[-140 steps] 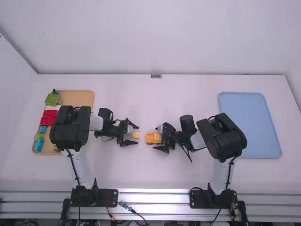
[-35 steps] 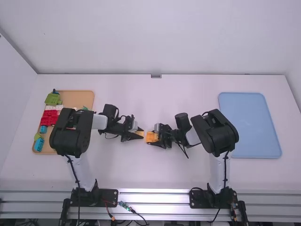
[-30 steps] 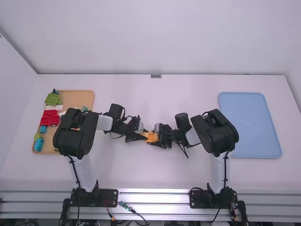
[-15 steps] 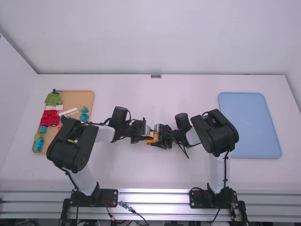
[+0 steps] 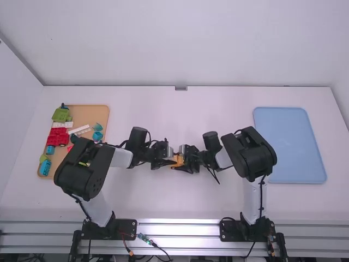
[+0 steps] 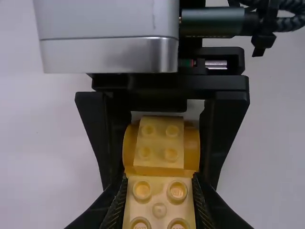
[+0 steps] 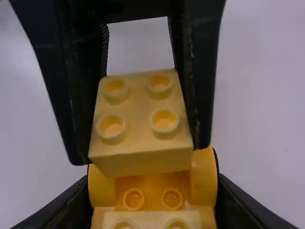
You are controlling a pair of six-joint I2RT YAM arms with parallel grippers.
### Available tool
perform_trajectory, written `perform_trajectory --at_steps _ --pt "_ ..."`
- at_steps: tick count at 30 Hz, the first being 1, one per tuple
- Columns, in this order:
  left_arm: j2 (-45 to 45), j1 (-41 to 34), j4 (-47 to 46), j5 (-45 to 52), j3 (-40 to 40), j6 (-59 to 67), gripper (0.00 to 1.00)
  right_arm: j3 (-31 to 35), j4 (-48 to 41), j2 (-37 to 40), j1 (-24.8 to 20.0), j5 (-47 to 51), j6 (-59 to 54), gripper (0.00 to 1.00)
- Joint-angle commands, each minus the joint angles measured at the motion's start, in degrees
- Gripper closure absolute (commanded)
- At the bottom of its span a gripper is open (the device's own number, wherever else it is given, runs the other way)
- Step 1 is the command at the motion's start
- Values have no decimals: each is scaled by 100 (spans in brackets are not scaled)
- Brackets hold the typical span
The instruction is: Assemble lego blocks to make yellow taxi
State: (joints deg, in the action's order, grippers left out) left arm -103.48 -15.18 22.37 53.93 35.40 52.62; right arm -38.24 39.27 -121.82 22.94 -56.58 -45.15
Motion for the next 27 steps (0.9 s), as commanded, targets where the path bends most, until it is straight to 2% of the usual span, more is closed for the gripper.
perform_trajectory --at_steps 1,27 --pt "104 -4 54 118 -15 114 98 -9 -50 -67 44 87 -24 56" --pt "-263 -68 445 232 -30 72 98 -42 -70 -67 -7 -39 -20 56"
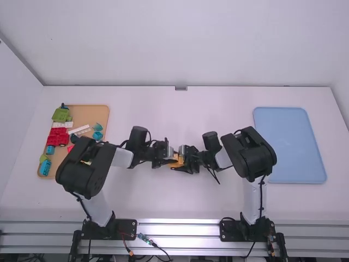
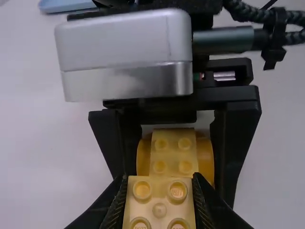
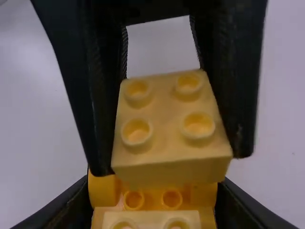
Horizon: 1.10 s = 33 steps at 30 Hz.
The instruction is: Assemble lego blocks to make yellow taxi
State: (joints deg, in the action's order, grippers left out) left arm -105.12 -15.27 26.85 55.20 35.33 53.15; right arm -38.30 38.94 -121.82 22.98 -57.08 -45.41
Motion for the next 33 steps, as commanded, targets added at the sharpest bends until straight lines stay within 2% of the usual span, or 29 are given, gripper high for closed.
perform_trajectory --at_steps 1,33 --pt "-99 -46 -18 111 -24 22 98 -31 -37 -67 -11 13 -7 56" --pt "-294 -55 -5 232 107 -83 98 -122 -42 -67 105 22 15 55"
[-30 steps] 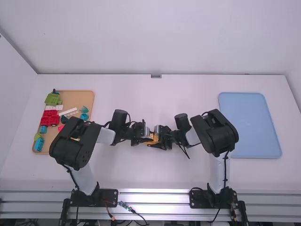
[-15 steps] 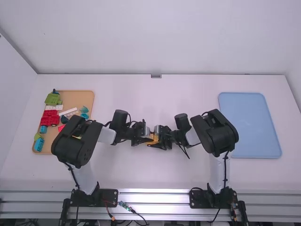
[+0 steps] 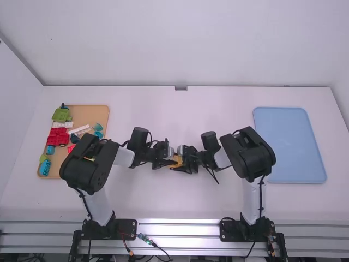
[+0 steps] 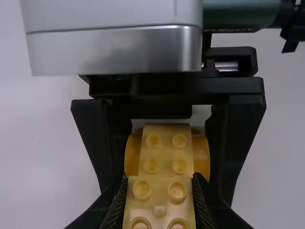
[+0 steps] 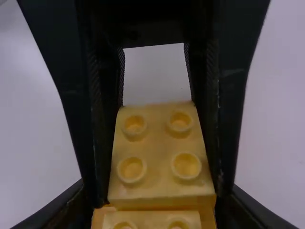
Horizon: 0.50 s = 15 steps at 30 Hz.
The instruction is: Assemble lego blocks to make yellow taxi
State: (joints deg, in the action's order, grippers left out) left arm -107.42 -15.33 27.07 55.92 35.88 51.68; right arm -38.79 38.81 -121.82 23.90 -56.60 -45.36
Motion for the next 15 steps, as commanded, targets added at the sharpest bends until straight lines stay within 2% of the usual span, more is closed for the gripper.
perform_trajectory --at_steps 1,15 --pt "-64 -48 -11 160 53 63 98 -68 -17 -67 13 -44 11 55" --pt "-298 -48 188 164 64 39 98 -63 -4 -67 15 -59 11 55"
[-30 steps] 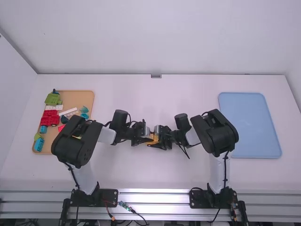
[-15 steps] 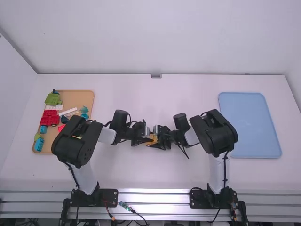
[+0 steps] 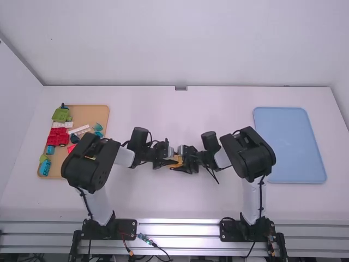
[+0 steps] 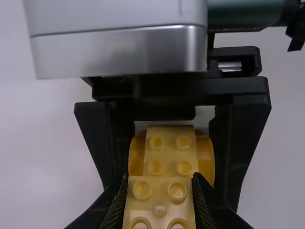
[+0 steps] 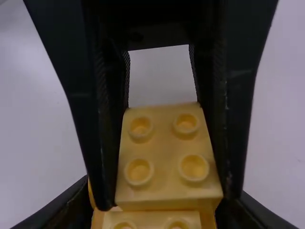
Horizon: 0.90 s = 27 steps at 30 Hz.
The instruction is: Assemble lego blocks to make yellow taxi
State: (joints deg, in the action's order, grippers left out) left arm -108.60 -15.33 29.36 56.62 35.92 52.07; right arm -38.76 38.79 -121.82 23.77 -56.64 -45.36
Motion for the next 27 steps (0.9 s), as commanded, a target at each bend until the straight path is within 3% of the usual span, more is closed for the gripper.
perform_trajectory --at_steps 1,27 --pt "-193 -48 -46 94 68 0 98 -66 -7 -67 28 -55 11 55" --pt "-115 -42 -363 232 101 15 98 -136 -26 -67 24 -35 35 55"
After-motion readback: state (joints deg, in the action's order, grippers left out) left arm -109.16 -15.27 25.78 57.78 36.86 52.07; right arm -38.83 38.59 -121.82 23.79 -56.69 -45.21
